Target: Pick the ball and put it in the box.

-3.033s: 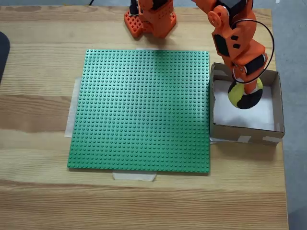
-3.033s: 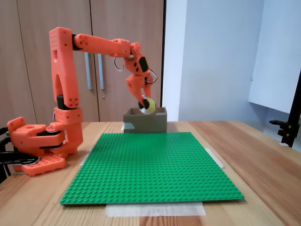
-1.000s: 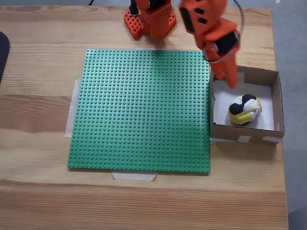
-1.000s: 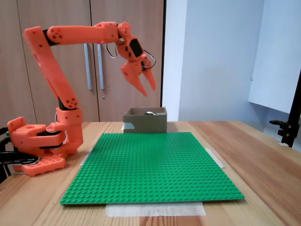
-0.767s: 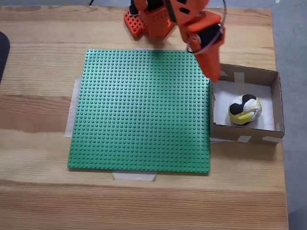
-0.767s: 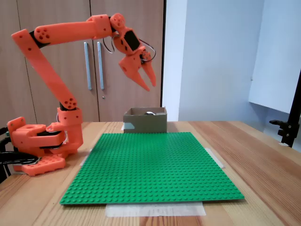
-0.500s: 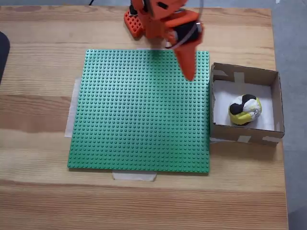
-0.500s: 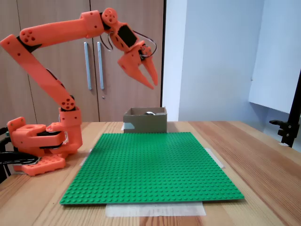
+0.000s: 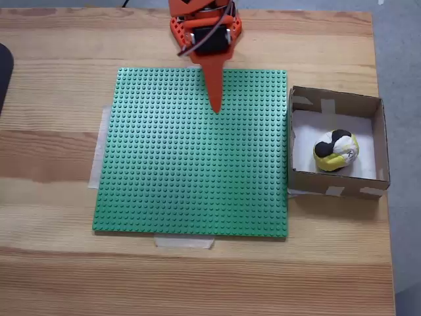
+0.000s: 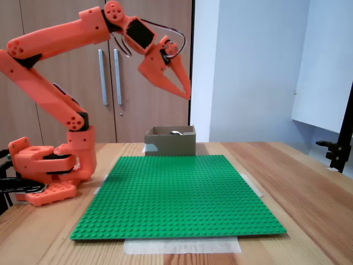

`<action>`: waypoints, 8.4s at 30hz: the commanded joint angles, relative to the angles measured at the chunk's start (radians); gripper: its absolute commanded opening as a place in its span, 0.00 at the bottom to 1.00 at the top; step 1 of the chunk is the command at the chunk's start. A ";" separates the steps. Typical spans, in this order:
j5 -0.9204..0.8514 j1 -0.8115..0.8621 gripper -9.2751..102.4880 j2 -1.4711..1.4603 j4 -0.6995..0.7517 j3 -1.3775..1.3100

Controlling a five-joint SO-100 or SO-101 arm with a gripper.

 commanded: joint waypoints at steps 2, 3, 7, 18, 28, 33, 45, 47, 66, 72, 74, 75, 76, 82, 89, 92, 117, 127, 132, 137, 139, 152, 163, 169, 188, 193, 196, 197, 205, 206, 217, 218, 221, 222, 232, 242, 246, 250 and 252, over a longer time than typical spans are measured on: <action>0.011 0.025 0.08 0.067 -0.032 0.035; 0.020 0.034 0.08 0.081 -0.040 0.057; 0.012 0.066 0.08 0.129 -0.077 0.140; -0.006 0.106 0.08 0.255 -0.163 0.351; -0.006 0.124 0.08 0.351 -0.189 0.506; -0.015 0.126 0.08 0.407 -0.196 0.566; -0.020 0.147 0.08 0.508 -0.176 0.681; -0.015 0.155 0.08 0.514 -0.172 0.692; -0.008 0.164 0.08 0.742 -0.077 0.851; -0.034 0.193 0.08 0.742 -0.121 0.893; -0.041 0.198 0.08 0.746 -0.132 0.905; -0.043 0.198 0.08 0.749 -0.133 0.913; -0.044 0.198 0.08 0.756 -0.135 0.922; -0.075 0.204 0.08 0.818 -0.144 0.986; -0.089 0.207 0.08 0.830 -0.163 1.045; -0.089 0.207 0.08 0.830 -0.166 1.068; -0.114 0.207 0.08 0.830 -0.241 1.226; -0.115 0.207 0.08 0.830 -0.261 1.269; -0.107 0.207 0.08 0.830 -0.264 1.273; -0.107 0.207 0.08 0.830 -0.264 1.273; -0.107 0.207 0.08 0.830 -0.264 1.273; -0.098 0.207 0.08 0.830 -0.268 1.275; -0.066 0.215 0.08 0.830 -0.279 1.278; -0.069 0.215 0.08 0.830 -0.279 1.278; -0.071 0.215 0.08 0.830 -0.279 1.278; -0.071 0.215 0.08 0.830 -0.279 1.278; -0.071 0.215 0.08 0.830 -0.279 1.278; -0.071 0.215 0.08 0.830 -0.279 1.278; -0.071 0.215 0.08 0.830 -0.279 1.278; -0.071 0.215 0.08 0.830 -0.279 1.278; -0.071 0.215 0.08 0.830 -0.279 1.278; -0.071 0.215 0.08 0.830 -0.279 1.278; -0.071 0.215 0.08 0.830 -0.279 1.278; -0.071 0.215 0.08 0.830 -0.279 1.278; -0.071 0.215 0.08 0.830 -0.279 1.278; -0.071 0.215 0.08 0.830 -0.279 1.278; -0.071 0.215 0.08 0.830 -0.279 1.278; -0.071 0.215 0.08 0.830 -0.279 1.278; -0.071 0.215 0.08 0.830 -0.279 1.278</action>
